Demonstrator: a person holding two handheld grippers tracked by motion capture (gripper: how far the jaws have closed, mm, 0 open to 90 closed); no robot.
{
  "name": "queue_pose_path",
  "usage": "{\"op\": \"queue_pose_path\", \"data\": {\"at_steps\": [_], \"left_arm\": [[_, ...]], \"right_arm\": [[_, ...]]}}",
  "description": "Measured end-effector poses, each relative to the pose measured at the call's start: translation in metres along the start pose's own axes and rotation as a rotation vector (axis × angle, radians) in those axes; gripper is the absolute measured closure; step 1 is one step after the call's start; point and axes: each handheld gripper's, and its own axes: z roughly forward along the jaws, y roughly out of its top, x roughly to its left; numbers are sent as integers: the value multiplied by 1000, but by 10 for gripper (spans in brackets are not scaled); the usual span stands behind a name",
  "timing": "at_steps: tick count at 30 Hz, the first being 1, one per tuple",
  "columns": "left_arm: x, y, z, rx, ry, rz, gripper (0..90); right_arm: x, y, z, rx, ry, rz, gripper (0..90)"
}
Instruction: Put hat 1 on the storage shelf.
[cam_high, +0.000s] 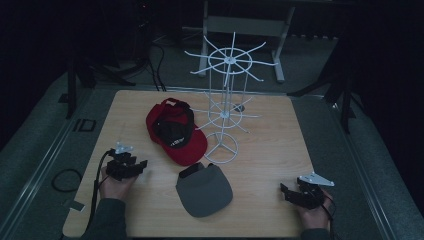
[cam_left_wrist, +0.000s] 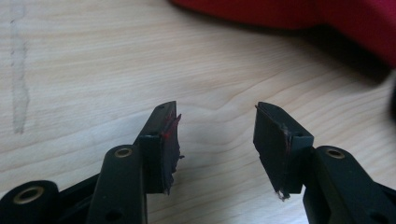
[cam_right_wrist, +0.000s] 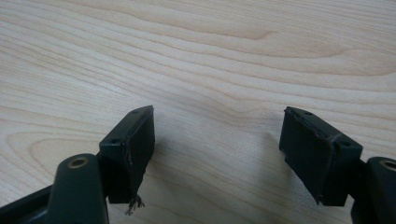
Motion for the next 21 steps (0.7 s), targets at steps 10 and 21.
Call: {"op": "queue_pose_path", "data": {"at_steps": [10,21], "left_arm": [[-13,9,-9,-26,-99,0,548],[-28,22,-10,-32,-160,14,489]], "right_arm": [[0,0,0,0,0,0,264],[0,0,0,0,0,1,263]]}}
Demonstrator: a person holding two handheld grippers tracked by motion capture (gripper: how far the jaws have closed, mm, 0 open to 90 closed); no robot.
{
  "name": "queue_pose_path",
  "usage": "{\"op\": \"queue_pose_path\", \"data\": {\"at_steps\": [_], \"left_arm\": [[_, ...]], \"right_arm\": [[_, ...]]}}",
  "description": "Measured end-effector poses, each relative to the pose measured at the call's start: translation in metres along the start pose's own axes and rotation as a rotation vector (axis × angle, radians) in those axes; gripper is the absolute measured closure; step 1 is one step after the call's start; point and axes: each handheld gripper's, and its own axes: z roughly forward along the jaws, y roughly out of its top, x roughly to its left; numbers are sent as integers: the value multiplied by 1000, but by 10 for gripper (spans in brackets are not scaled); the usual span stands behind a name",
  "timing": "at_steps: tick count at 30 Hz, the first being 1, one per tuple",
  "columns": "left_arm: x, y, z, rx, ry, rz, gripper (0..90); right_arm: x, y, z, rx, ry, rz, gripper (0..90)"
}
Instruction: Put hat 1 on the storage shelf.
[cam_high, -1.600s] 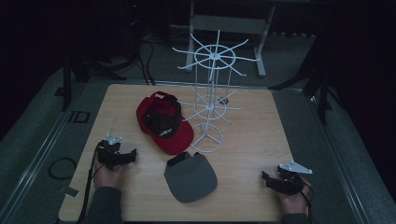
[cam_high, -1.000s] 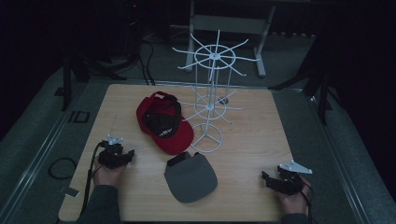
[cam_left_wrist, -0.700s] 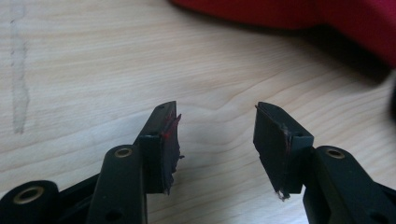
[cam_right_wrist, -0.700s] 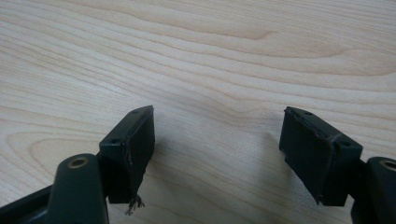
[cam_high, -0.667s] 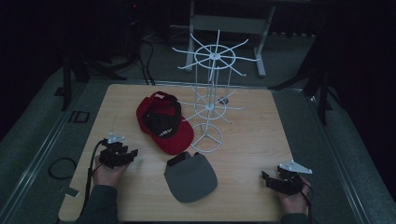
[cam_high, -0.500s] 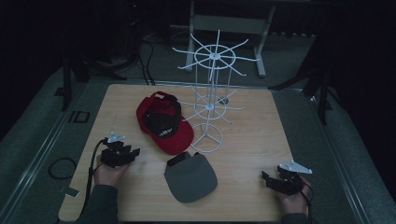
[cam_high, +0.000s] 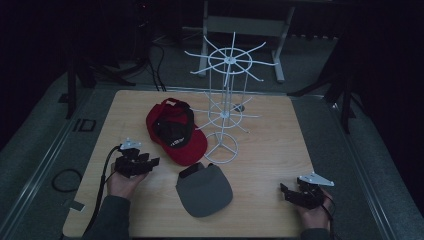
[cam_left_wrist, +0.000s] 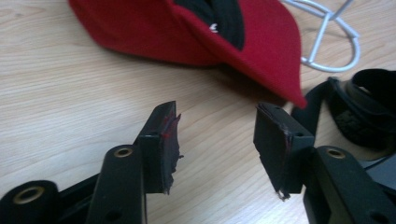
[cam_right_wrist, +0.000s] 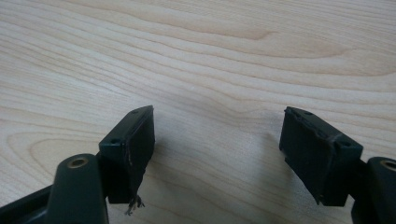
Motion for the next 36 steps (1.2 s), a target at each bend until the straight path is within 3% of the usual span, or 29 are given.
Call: {"op": "queue_pose_path", "data": {"at_steps": [16,19,25,28,33,36], "left_arm": [[-25,14,32,43,-71,-1,459],[-27,14,41,51,-92,-29,463],[-27,14,53,67,-95,-64,480],[-25,15,53,62,-84,-71,506],[-15,19,45,70,7,-59,579],[-9,21,43,68,13,-70,620]], "right_arm": [[0,0,0,0,0,0,263],[0,0,0,0,0,0,263],[0,0,0,0,0,-1,261],[0,0,0,0,0,-1,261],[0,0,0,0,1,-1,260],[0,0,0,0,1,-1,260]]}}
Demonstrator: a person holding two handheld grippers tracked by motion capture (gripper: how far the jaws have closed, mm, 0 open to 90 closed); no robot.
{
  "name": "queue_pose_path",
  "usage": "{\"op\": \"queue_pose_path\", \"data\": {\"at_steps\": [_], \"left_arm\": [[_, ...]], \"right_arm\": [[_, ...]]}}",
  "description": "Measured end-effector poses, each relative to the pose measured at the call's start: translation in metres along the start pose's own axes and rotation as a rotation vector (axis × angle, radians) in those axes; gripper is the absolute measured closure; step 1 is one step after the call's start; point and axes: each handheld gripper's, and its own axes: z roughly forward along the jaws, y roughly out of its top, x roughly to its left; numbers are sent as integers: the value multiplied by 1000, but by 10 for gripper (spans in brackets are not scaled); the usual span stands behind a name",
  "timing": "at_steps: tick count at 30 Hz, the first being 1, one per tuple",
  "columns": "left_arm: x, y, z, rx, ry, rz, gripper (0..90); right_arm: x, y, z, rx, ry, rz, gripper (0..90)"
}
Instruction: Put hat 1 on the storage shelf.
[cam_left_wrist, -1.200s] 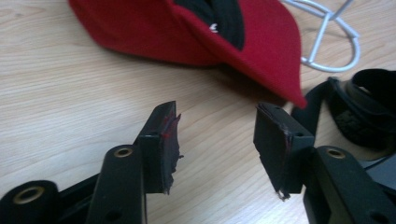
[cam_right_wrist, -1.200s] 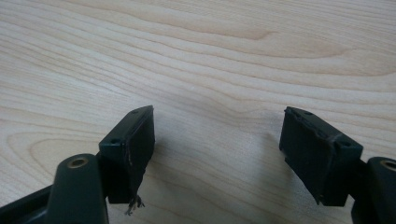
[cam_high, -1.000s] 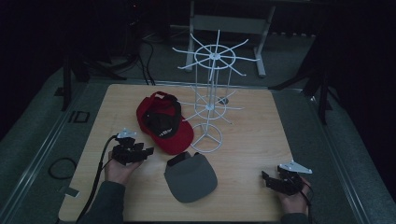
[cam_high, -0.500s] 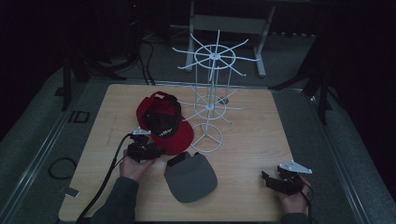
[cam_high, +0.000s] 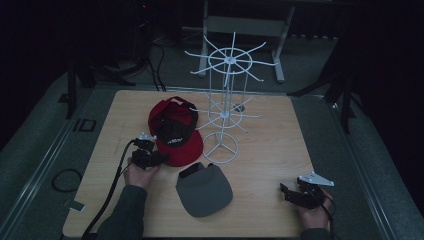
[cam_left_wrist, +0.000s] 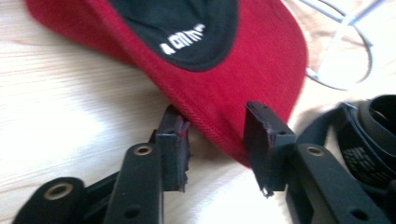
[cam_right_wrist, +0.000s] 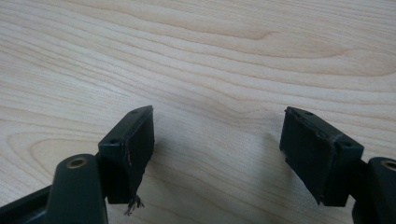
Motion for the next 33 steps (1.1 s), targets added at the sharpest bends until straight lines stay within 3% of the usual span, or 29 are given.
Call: {"op": "queue_pose_path", "data": {"at_steps": [11,21,27,33], "left_arm": [[3,1,22,72,-109,-1,566],[9,3,29,105,-174,-16,572],[12,4,30,101,-206,-42,628],[11,4,28,74,-230,-62,744]], "right_arm": [[0,0,0,1,1,-1,255],[0,0,0,2,3,-3,249],[0,0,0,2,4,-4,248],[0,0,0,3,5,-5,246]]}}
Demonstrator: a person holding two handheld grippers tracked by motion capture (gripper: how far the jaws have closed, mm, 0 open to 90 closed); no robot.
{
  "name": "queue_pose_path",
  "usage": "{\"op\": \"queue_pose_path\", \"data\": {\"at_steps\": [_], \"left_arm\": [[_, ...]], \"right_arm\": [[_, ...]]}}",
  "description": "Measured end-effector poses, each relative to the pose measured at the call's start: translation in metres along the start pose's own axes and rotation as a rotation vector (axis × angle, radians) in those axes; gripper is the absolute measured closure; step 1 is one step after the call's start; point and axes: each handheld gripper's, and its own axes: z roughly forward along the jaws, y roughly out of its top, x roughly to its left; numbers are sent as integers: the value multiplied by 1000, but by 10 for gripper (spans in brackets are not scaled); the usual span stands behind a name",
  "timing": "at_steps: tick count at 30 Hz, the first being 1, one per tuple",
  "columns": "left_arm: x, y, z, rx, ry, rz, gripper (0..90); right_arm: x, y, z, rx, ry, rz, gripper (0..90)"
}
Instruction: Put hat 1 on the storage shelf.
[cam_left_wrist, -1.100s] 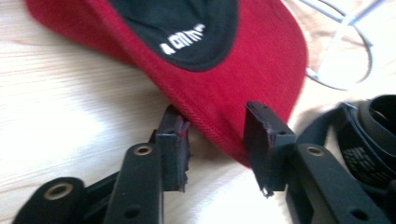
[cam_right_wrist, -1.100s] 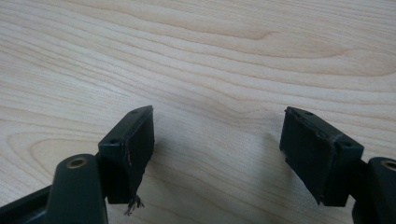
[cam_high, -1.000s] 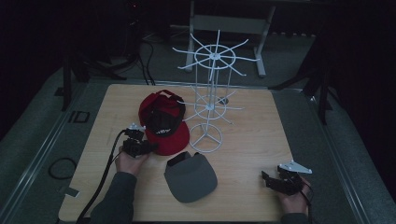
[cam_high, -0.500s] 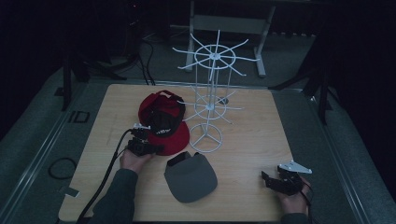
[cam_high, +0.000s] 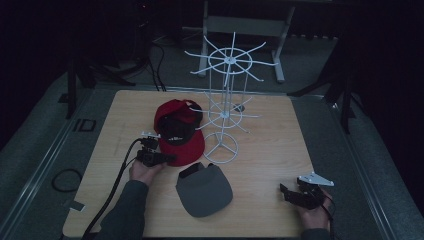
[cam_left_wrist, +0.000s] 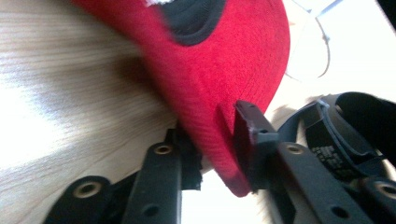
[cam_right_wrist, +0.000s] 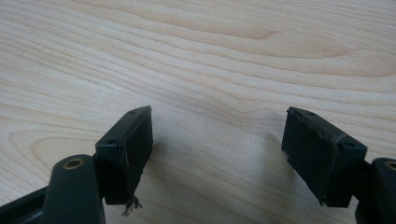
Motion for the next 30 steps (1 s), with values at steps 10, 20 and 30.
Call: {"op": "queue_pose_path", "data": {"at_steps": [10,20,30], "left_arm": [[-7,1,-9,-71,25,23,859],[-7,1,-24,-117,91,38,861],[-3,3,-45,-175,120,34,861]], "right_arm": [[0,0,0,1,1,-1,245],[0,0,0,1,1,-1,245],[0,0,0,1,1,-1,245]]}}
